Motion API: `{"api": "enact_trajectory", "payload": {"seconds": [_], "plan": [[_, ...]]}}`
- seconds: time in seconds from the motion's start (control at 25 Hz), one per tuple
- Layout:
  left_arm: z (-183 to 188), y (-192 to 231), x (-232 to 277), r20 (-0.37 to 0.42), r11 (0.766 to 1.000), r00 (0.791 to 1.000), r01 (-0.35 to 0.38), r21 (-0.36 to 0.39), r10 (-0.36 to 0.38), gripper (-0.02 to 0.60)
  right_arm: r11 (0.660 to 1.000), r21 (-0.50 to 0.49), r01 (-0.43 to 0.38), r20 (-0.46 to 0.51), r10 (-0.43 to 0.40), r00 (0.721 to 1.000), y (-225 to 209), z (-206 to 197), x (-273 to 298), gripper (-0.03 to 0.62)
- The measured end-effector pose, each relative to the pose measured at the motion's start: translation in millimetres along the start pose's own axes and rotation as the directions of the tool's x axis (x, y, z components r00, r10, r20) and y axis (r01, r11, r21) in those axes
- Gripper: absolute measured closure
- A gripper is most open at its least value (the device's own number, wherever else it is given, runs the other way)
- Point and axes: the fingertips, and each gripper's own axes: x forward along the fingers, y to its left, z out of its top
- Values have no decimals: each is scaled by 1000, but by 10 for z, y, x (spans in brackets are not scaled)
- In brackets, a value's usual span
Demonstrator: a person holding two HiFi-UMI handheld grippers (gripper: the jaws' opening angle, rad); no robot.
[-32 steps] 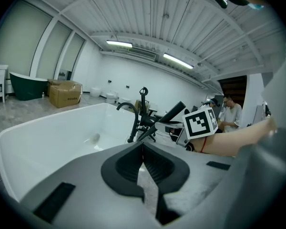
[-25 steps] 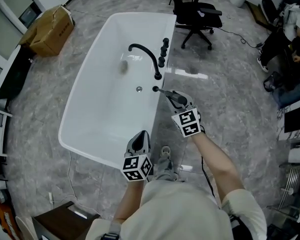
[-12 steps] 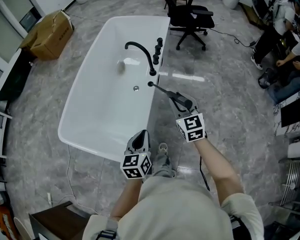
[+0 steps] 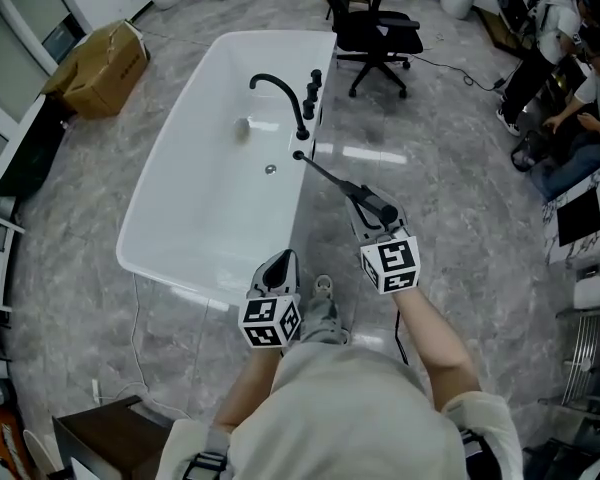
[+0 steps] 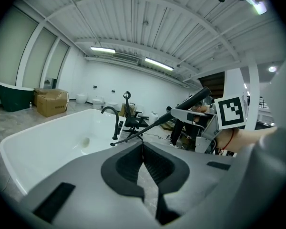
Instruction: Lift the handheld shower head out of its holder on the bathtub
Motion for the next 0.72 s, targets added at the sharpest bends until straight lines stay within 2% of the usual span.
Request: {"api": "enact_trajectory", "payload": {"seconds": [0.32, 0.72], "plan": [[-84, -137, -241, 9, 1000, 1000, 14, 18, -14, 560, 999, 21, 35, 64, -36, 997, 125, 168, -577, 450], [-175, -331, -457, 22, 999, 999, 25, 26, -26, 560, 997, 35, 71, 99, -75, 992, 205, 246, -1216, 450]]}}
